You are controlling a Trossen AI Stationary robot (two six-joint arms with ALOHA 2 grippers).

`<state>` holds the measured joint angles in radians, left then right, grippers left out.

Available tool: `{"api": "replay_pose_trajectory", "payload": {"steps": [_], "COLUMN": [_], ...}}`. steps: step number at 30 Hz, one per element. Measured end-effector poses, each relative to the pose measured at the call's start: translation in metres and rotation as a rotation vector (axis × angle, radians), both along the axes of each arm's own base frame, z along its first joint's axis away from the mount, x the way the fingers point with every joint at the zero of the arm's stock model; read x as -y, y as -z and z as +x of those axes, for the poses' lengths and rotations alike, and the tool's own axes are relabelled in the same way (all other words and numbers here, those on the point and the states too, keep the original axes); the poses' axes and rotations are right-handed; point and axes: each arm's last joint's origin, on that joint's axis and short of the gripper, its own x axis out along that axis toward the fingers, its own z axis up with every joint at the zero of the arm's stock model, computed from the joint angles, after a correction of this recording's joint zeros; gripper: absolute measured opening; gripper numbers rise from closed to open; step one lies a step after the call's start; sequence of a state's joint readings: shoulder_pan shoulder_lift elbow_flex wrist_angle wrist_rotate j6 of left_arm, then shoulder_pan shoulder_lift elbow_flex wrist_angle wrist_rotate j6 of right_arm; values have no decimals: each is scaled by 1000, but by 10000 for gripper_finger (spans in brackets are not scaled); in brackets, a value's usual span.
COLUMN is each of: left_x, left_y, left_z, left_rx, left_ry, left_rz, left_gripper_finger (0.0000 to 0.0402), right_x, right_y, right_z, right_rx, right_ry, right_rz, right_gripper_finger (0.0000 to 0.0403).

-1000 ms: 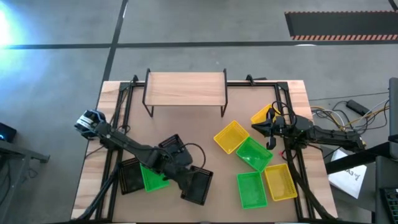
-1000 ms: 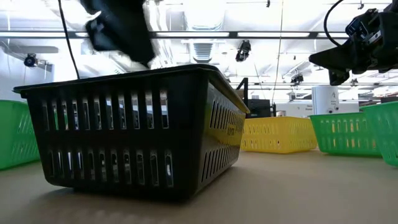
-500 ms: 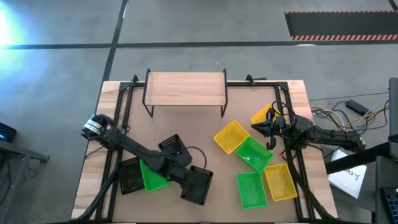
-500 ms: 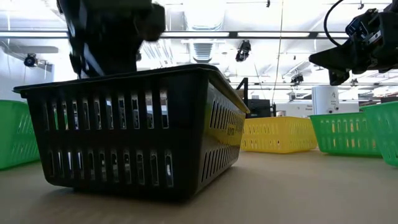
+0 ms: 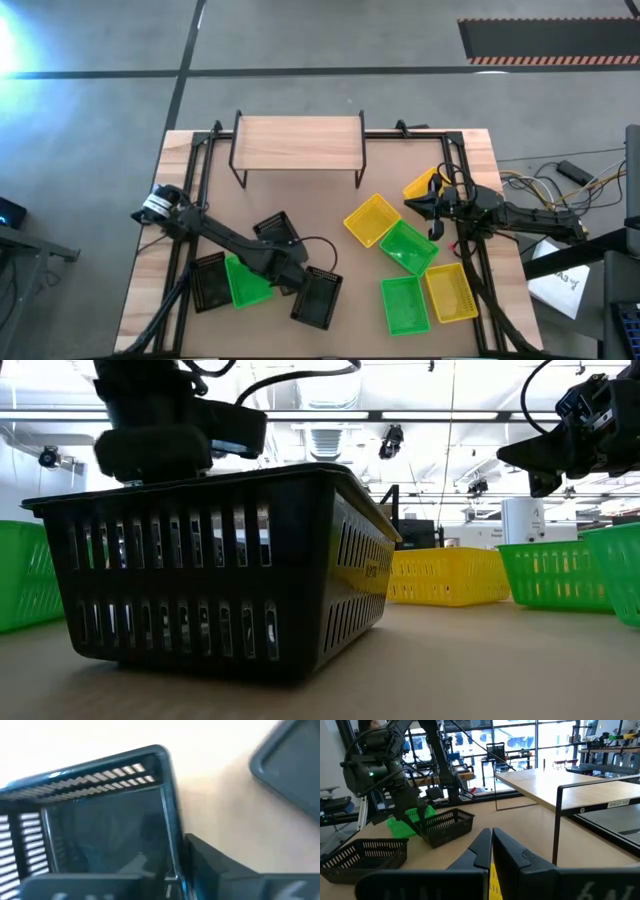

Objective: Stack baskets on shelf by color
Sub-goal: Put the top black basket on the shelf

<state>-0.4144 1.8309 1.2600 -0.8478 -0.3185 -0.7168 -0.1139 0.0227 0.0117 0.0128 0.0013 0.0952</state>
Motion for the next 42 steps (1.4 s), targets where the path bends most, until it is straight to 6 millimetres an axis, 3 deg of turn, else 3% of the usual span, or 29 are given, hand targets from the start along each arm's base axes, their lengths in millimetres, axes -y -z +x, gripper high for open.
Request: {"api": "replay_pose_trajectory", "payload": {"steps": [2, 6, 13, 17, 21, 26, 31, 35, 42], "left_x": [-2, -1, -10, -51, -116, -199, -248, -262, -270], "left_y": [-3, -28, -111, -156, -177, -175, -156, -140, -130], "left_z": [1, 1, 0, 9, 20, 29, 37, 50, 72], "left_rx": [-22, 12, 173, 293, 315, 346, 368, 337, 363], "left_ry": [63, 177, 356, 310, 232, 196, 262, 318, 319], "left_rz": [4, 0, 72, 217, 308, 298, 198, 243, 259], "left_gripper_finger": [11, 4, 1, 1, 0, 0, 0, 0, 0], "right_x": [0, 0, 0, 0, 0, 0, 0, 0, 0], "right_y": [0, 0, 0, 0, 0, 0, 0, 0, 0], "right_z": [0, 0, 0, 0, 0, 0, 0, 0, 0], "right_rx": [0, 1, 0, 1, 0, 0, 0, 0, 0], "right_ry": [0, 0, 0, 0, 0, 0, 0, 0, 0], "right_rz": [0, 0, 0, 0, 0, 0, 0, 1, 0], "right_gripper_finger": [9, 9, 9, 9, 9, 9, 9, 9, 9]}}
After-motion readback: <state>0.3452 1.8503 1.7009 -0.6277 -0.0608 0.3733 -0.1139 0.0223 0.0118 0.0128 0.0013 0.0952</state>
